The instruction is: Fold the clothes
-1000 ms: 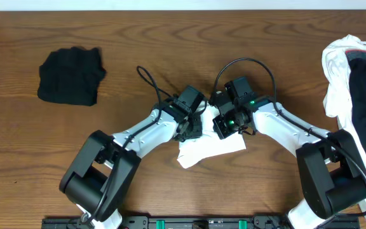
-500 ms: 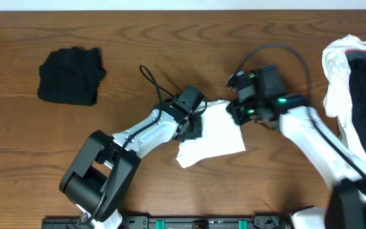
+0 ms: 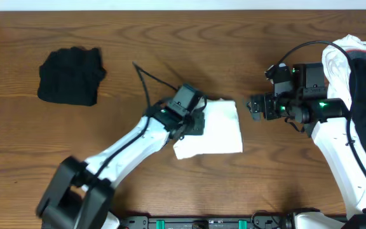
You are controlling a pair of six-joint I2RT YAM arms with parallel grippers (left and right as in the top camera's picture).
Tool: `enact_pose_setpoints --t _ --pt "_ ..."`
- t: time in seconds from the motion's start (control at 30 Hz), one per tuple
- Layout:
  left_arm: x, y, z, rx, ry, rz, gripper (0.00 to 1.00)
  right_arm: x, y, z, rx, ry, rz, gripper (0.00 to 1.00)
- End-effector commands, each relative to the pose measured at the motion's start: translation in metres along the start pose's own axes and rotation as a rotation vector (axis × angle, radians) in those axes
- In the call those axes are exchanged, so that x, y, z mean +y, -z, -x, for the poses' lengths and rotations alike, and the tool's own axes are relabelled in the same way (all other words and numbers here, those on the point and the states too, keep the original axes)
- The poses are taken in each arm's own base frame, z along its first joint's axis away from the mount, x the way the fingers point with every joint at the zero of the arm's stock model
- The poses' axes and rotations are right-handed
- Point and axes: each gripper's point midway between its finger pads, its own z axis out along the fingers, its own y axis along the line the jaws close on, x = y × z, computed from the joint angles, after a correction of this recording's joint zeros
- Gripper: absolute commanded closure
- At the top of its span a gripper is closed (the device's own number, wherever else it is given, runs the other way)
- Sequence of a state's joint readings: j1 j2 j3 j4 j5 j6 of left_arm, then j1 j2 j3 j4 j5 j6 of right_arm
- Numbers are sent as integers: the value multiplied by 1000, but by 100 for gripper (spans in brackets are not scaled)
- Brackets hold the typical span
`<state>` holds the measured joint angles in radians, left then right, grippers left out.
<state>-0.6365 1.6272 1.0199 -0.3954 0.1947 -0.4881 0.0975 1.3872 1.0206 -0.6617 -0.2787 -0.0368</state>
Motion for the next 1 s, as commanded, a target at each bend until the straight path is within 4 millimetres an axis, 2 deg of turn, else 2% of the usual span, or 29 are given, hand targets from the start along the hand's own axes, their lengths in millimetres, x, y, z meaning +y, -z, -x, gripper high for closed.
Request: enact_pose_setpoints --t 0.0,0.17,0.3,0.47,0.77,0.9,0.97 --pt "2 22 23 -102 -6 -8 94 -4 3 5 -12 0 -21 1" --pt "10 38 46 -184 28 -23 94 -4 3 5 -12 1 -20 1" --pt "26 42 62 -224 65 -13 94 -4 3 4 -11 1 -20 1" --pt "48 59 94 -312 71 5 94 -4 3 4 -12 0 -21 1" --pt "77 118 175 -579 64 14 94 -4 3 4 -11 1 -20 1" --pt "104 147 205 -720 119 21 94 -4 3 4 -11 1 -20 1" --pt "126 166 219 -796 189 24 94 -4 3 4 -11 1 -20 1"
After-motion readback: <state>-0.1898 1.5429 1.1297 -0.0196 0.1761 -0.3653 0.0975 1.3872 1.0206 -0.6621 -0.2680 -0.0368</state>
